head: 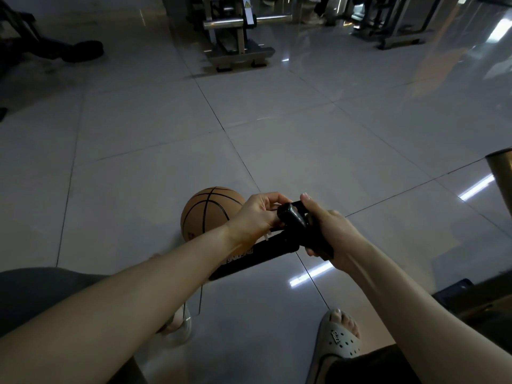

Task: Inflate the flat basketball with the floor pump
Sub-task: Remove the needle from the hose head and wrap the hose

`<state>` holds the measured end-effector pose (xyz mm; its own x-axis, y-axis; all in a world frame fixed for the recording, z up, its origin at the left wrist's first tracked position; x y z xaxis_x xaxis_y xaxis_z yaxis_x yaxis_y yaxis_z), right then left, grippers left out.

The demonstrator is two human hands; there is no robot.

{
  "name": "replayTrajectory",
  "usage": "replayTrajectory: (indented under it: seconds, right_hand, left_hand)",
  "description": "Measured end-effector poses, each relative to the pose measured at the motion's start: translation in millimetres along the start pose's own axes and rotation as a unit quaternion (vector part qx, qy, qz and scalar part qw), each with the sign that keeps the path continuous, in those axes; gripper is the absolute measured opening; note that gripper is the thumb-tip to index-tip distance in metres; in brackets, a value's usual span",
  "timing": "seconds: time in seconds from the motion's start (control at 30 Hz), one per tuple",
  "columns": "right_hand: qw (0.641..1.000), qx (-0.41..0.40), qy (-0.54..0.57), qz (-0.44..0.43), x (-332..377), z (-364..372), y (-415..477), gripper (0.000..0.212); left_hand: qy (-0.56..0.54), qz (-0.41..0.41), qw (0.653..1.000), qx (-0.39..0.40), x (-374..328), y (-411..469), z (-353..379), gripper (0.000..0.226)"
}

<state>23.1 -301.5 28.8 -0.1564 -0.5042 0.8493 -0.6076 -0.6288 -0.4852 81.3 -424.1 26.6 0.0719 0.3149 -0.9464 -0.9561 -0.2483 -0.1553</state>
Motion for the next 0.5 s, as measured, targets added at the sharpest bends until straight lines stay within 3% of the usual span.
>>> replayTrajectory:
  seconds: [0.1,0.2,0.37,0.5]
  right_hand:
    - [1.0,0.014,0.009,0.008,0.5,-4.5,-0.2,0.046]
    - [0.999,0.042,0.019,-0.01,6.5,-4.6,-2.1,0.035]
    - [0.987,0.017,-0.145,-0.063,12.2,-1.8,-4.1,0.048]
    - [0.981,0.008,-0.184,-0.065,7.3,-5.1,-3.3,0.041]
  left_hand:
    - [0.022,-0.001,1.0,0.019,-2.7,2.4,-1.8,0.009]
    - [0.059,-0.017,0.998,0.033,-12.3,7.8,-4.8,0.02]
    - [0.171,-0.034,0.984,0.04,-15.8,19.5,-12.0,0.013]
    - [0.102,-0.098,0.987,0.07,1.0,18.8,-11.9,0.026]
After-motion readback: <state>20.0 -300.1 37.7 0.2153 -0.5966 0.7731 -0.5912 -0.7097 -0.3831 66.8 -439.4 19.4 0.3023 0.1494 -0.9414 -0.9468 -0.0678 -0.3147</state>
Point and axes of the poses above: each hand's wrist, its own y-axis towards the middle knuckle, its own z-axis out of the palm, x = y × z, the point moved 8 cm from there along y, towards the middle knuckle, and after that the axes turned 13 degrees about -y, right-handed, at the moved point
